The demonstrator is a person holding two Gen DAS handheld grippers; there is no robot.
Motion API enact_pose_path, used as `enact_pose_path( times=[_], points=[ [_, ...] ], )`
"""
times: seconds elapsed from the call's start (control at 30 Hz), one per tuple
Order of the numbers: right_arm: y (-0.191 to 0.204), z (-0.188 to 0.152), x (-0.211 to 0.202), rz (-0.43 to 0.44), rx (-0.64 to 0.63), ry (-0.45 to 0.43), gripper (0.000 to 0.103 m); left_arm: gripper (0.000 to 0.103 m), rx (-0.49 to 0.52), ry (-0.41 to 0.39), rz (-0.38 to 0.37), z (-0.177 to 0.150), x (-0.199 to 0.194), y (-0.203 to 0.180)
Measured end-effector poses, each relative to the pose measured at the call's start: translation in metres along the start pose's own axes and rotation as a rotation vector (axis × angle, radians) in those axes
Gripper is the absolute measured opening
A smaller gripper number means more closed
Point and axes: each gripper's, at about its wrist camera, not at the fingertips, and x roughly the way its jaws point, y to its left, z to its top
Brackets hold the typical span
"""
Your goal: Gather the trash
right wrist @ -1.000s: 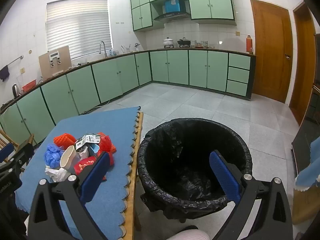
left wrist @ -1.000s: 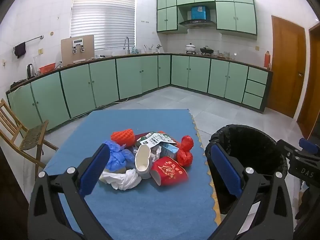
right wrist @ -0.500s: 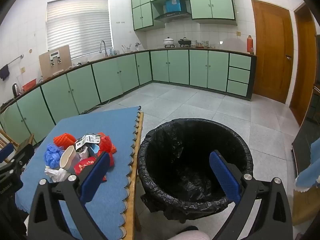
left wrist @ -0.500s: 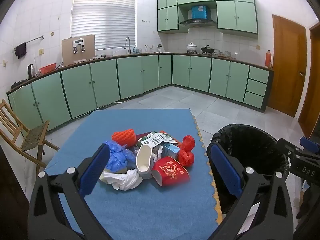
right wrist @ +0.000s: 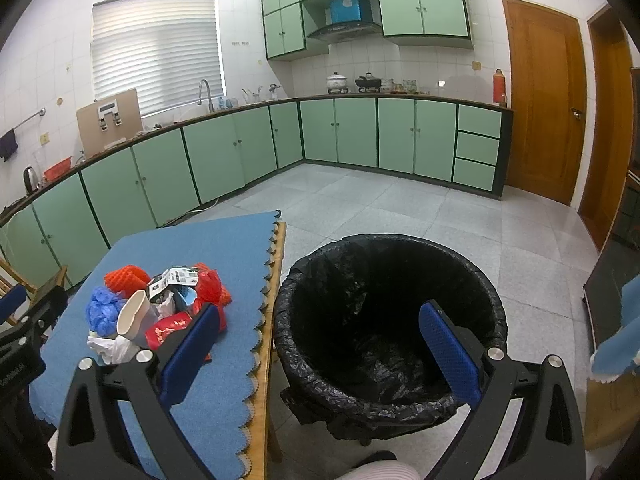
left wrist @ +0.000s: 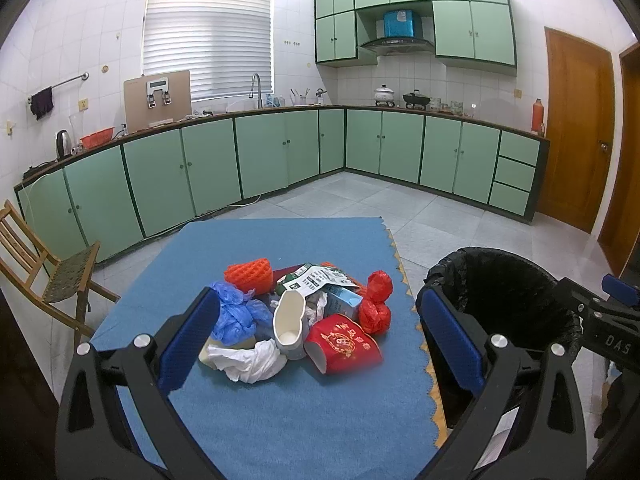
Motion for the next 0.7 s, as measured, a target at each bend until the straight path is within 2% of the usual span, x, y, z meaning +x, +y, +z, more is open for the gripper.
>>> enact_pose_path(
  times=[0.7],
  points=[
    [-0.0034, -0.0023, -0.0002, -0.002, 0.002, 0.002, 0.097, 0.098, 0.001, -0.001, 0.007, -0.0005, 0.0071, -0.0014]
  ],
)
